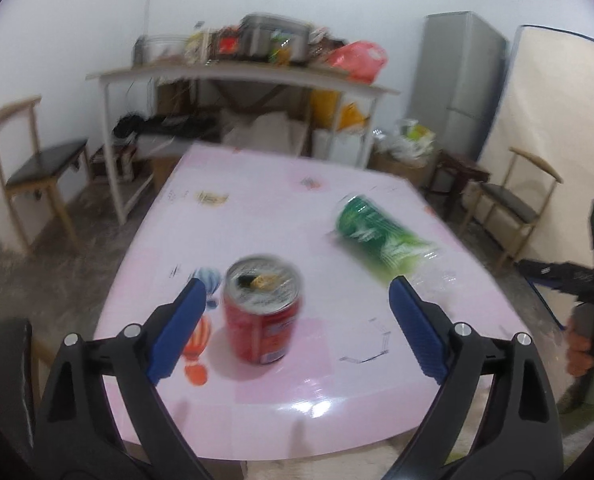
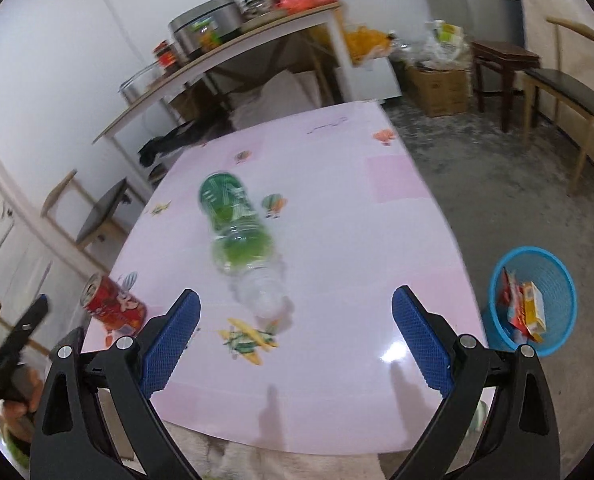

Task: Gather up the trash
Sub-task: 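Grasp the red can with the left tool while the right tool grasps the green bottle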

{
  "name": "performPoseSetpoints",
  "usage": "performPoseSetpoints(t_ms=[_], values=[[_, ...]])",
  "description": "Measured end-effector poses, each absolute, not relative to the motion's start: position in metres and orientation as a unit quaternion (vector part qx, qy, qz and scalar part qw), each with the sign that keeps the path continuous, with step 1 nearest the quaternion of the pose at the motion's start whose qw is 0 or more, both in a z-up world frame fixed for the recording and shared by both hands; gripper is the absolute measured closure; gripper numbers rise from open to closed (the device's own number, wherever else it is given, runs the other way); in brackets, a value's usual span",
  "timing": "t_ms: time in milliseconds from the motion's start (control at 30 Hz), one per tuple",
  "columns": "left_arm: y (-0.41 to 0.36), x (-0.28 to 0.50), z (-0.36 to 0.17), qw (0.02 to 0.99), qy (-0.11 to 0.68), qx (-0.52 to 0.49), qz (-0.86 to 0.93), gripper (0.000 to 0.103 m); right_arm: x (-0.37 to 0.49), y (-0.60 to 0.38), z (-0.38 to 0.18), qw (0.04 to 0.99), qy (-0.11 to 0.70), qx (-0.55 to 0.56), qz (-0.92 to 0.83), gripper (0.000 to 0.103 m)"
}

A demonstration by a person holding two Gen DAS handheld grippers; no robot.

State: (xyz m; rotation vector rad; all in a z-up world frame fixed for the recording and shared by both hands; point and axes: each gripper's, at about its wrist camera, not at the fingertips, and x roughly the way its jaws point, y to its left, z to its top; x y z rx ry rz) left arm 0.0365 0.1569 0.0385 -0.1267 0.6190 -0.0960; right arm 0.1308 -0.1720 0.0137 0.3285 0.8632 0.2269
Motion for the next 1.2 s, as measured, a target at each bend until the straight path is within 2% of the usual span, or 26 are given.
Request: performPoseSetpoints(t_ms=[267, 500, 700, 867, 1033, 1133, 1200], values=[[0.174, 0.061, -0.009, 0.939, 0.329, -0.095, -0.045, 0.014, 0.173, -0.118, 0.019, 0.874, 0.447, 0.082, 0.174, 0.009], [0.166, 0.072, -0.025, 0.942, 0.330, -0.045, -0.049, 0.014, 0.235, -0.071, 0.002, 0.849, 0.488, 0.011, 0.203, 0.009], [0.167, 0.081, -0.032, 0.941, 0.332, -0.042, -0.048, 0.015, 0.267, -0.057, -0.017, 0.825, 0.529, 0.004, 0.197, 0.009], [0.172, 0.091, -0.037, 0.939, 0.335, -0.054, -0.059, 0.027, 0.275, -0.060, -0.022, 0.820, 0.542, 0.015, 0.183, 0.017], [0.174, 0.095, -0.039, 0.940, 0.329, -0.063, -0.068, 0.037, 0.289, -0.054, -0.036, 0.805, 0.567, -0.005, 0.176, 0.018], [0.174, 0.096, -0.040, 0.942, 0.323, -0.066, -0.066, 0.037, 0.291, -0.058, -0.042, 0.795, 0.578, 0.012, 0.183, 0.033], [0.172, 0.097, -0.040, 0.942, 0.322, -0.065, -0.065, 0.037, 0.286, -0.069, -0.044, 0.793, 0.580, 0.043, 0.183, 0.034]])
